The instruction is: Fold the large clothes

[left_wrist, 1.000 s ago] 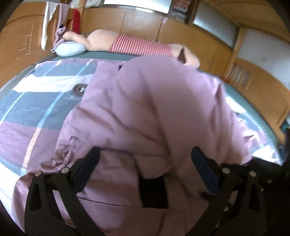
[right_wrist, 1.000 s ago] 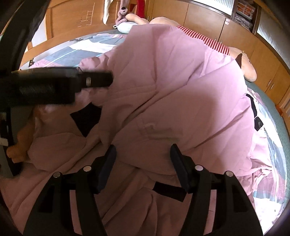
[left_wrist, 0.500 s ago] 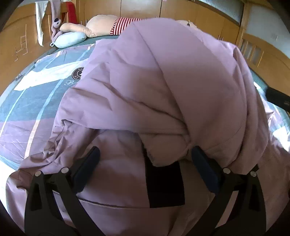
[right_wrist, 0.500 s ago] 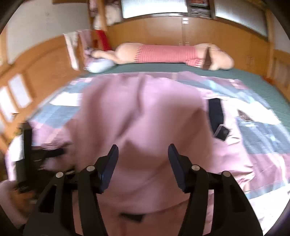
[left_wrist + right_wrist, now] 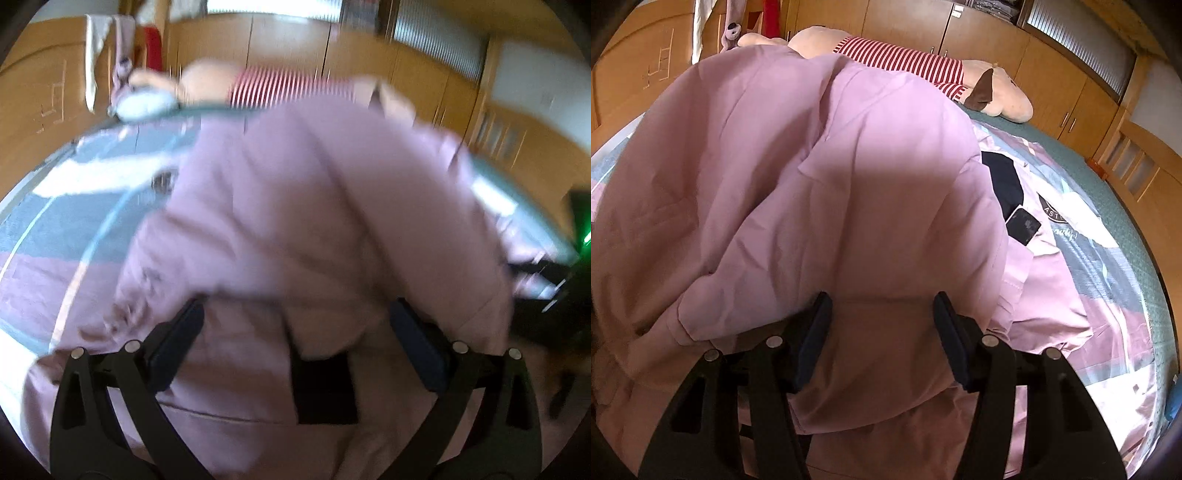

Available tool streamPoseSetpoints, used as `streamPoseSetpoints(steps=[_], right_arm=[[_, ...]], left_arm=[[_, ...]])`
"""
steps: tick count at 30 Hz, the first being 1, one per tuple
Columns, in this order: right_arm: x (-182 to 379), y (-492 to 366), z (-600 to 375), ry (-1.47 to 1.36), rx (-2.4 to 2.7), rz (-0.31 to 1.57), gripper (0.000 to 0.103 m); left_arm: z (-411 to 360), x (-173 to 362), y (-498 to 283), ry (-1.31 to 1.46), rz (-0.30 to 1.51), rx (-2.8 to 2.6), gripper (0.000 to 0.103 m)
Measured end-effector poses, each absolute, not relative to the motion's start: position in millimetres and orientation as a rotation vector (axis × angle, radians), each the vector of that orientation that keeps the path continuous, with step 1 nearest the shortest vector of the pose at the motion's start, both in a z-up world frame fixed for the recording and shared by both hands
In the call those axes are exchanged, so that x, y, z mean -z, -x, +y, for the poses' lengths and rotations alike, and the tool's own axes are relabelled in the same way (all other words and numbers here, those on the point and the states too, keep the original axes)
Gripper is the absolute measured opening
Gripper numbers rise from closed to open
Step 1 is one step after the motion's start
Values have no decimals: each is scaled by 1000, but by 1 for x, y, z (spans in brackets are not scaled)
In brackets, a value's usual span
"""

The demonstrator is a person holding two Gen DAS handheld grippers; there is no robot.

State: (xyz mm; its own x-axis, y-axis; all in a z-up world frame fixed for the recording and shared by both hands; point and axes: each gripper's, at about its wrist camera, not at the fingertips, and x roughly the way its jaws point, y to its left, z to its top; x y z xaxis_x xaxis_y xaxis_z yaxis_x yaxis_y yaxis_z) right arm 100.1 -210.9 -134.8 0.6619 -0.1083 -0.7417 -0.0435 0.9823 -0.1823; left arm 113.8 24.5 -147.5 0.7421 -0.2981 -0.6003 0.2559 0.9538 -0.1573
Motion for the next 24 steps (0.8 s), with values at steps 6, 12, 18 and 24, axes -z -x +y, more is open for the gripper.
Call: streamPoseSetpoints(steps=[6,12,18,24], right_arm=[[134,-97,-216,161,26,830,63],[108,-83,-217,103,7,776,80],[37,-113,-190,-13,-61,593,80],[82,-215,-147,56,-74,829,83]], left_arm=[[13,174,-137,17,818,269,101],[16,175,-139,38,835,271,101],[16,176,-140,51,849,280,101],[34,149,-134,71,763,168,101]])
